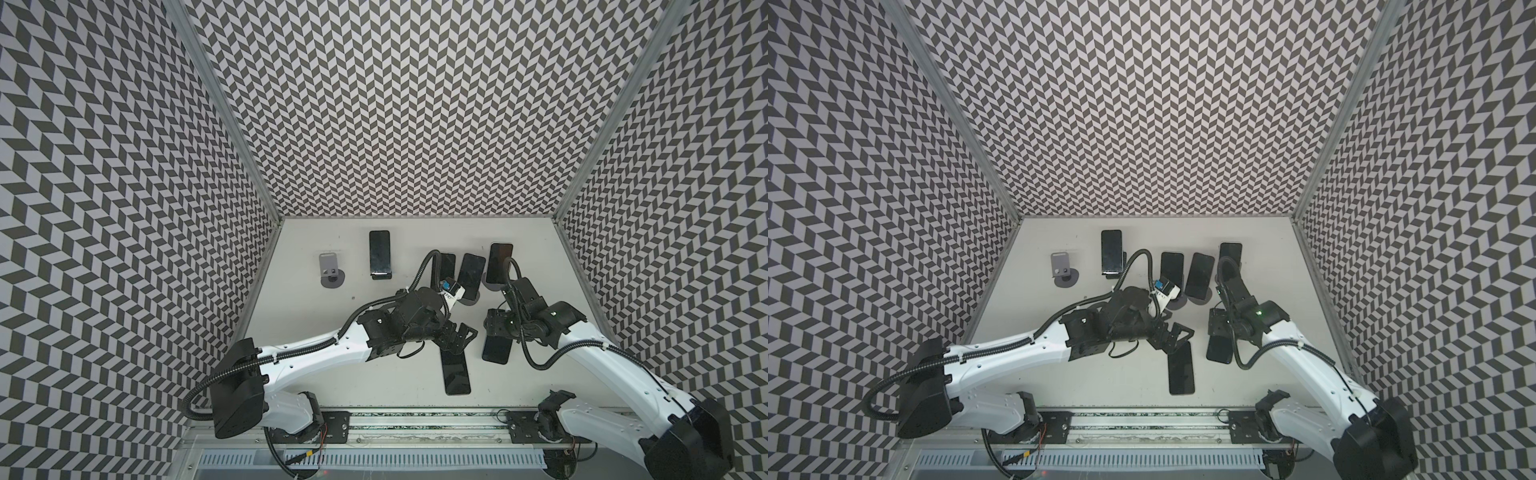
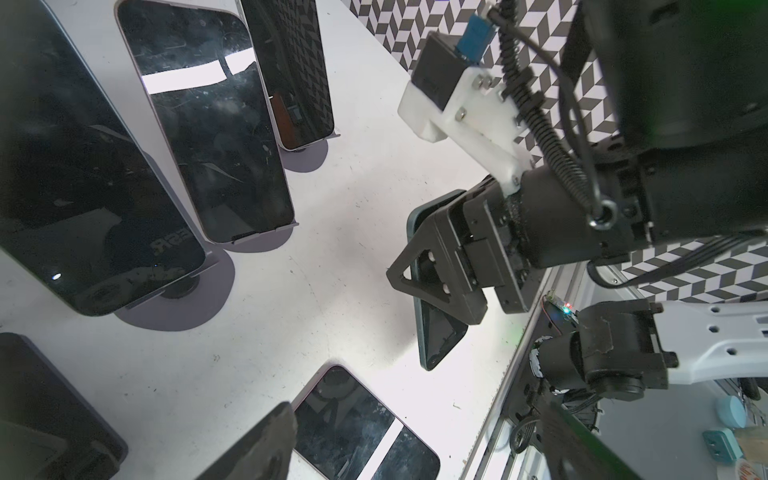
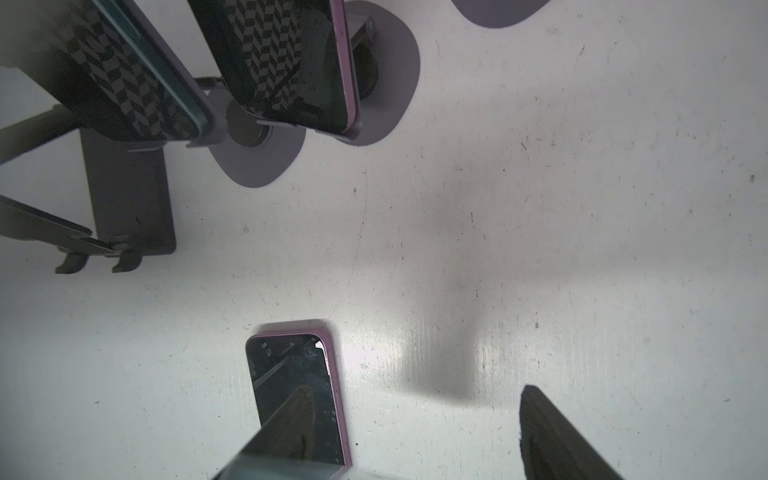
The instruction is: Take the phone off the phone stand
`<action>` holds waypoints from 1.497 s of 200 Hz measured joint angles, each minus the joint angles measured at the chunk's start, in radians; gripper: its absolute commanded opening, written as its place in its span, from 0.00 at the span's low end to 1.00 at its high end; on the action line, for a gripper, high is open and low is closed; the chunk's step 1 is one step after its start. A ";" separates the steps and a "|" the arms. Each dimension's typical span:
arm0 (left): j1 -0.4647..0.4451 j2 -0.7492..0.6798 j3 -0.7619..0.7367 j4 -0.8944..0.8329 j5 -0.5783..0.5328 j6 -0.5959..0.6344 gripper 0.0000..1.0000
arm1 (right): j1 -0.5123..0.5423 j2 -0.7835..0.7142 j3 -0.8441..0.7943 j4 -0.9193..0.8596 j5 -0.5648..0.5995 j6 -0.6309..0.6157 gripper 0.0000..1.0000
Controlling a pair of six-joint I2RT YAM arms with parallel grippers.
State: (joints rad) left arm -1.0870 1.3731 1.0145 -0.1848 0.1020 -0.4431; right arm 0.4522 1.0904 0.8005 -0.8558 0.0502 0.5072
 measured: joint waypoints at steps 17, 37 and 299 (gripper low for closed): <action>-0.002 -0.015 -0.005 -0.001 -0.004 -0.005 0.93 | -0.010 0.025 -0.008 0.018 -0.015 -0.017 0.63; -0.011 -0.023 -0.007 -0.006 -0.005 -0.013 0.93 | -0.024 0.068 -0.016 0.032 -0.038 -0.034 0.63; -0.046 -0.146 -0.181 -0.040 -0.086 -0.094 0.93 | -0.063 0.401 0.006 0.116 -0.116 -0.108 0.68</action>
State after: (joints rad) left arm -1.1328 1.2274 0.8337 -0.2245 0.0162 -0.5369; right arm 0.3893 1.4918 0.8070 -0.7395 -0.0654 0.3996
